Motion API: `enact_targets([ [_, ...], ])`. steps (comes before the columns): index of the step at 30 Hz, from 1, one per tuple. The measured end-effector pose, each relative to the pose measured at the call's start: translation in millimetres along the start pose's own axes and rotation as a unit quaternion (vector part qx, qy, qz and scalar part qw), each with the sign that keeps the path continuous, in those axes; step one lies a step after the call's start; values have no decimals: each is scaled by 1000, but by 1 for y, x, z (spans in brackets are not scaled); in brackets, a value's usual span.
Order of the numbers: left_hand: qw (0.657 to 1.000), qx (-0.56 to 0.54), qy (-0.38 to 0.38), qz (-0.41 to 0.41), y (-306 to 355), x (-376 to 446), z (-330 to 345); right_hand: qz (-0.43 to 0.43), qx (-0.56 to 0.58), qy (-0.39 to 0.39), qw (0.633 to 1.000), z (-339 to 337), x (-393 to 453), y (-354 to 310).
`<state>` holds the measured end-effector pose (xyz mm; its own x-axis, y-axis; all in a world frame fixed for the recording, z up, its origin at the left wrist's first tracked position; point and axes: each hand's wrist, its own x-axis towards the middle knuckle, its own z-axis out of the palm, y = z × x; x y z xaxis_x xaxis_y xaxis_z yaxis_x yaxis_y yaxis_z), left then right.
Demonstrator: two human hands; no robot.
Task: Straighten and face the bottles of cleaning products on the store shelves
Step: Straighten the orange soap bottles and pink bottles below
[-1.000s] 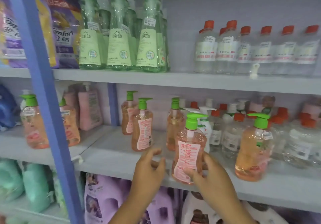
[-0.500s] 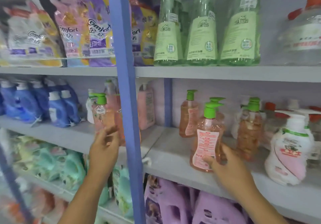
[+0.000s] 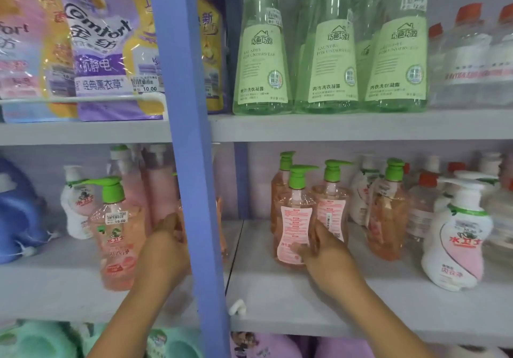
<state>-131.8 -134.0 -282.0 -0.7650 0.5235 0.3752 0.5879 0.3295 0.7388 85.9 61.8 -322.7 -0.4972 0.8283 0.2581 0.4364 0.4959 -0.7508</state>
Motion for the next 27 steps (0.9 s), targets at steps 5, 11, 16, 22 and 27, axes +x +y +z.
enact_targets([
  [5, 983, -139, -96, -74, -2, 14, 14, 20, -20, 15, 999, -4, 11, -2],
  [11, 962, -207, -121, -129, 16, -3, 25, 52, -52, 111, 991, -7, -2, 10],
  [16, 973, -167, -115, -111, 20, -11, 22, 44, -53, 109, 992, -15, -8, 11],
  [22, 941, -285, 182, -21, 0, -50, -3, 32, -59, 94, 993, -28, -17, 20],
  [27, 968, -231, 24, 94, 74, -126, 42, -4, -52, 53, 997, -27, -21, 17],
])
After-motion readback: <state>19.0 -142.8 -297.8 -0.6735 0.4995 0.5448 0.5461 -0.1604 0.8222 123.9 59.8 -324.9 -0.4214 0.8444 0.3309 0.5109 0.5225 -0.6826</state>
